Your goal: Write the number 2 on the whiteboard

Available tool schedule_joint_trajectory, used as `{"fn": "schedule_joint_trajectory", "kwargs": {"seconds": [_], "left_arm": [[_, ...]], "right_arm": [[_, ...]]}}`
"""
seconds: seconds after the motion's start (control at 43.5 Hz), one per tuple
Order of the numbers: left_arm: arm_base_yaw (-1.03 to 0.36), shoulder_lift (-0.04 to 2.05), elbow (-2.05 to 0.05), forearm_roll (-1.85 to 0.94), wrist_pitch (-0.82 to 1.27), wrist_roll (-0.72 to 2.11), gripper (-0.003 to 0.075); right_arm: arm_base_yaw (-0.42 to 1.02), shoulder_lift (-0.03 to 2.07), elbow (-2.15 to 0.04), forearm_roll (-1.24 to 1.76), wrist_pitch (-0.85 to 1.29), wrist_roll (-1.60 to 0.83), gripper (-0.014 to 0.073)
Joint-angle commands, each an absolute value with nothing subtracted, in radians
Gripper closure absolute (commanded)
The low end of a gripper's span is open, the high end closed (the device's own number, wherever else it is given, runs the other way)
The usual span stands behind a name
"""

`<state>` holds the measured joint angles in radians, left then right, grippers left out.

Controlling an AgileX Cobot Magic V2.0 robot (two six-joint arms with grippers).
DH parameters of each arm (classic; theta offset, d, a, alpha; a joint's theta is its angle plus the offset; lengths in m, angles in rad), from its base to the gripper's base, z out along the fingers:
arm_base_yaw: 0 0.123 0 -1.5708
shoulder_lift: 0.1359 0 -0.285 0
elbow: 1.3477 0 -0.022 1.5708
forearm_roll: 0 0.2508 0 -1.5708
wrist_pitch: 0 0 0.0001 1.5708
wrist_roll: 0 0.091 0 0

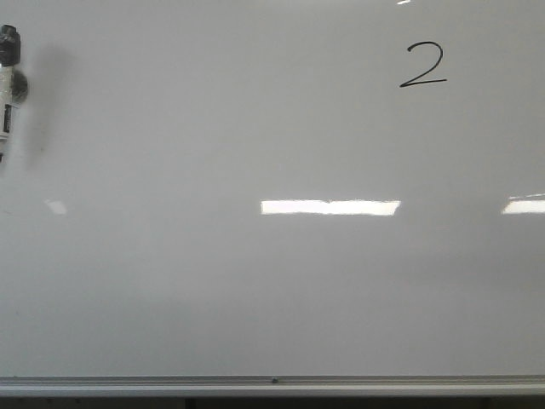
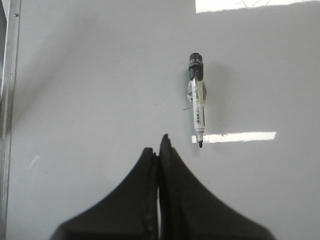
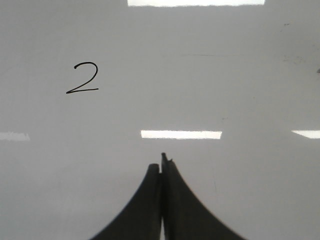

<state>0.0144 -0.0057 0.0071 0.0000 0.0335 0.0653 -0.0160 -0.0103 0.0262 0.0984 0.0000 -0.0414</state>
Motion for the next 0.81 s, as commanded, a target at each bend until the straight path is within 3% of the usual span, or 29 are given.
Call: {"fn": "schedule_joint_trajectory", "kwargs": {"seconds": [0.0,0.782], "left_arm": [[0.009,-0.02,0.011,-0.011,-0.056,0.065,0.0741],[0.009,-0.02,0.011,-0.011,-0.056,0.065,0.0741]], "right_arm": [[-0.008,-0.03,0.012,0.101,-0.09,-0.054,0.0661],[0.021,-0.029,0.012,0.101,-0.087,-0.054,0.0661]]}}
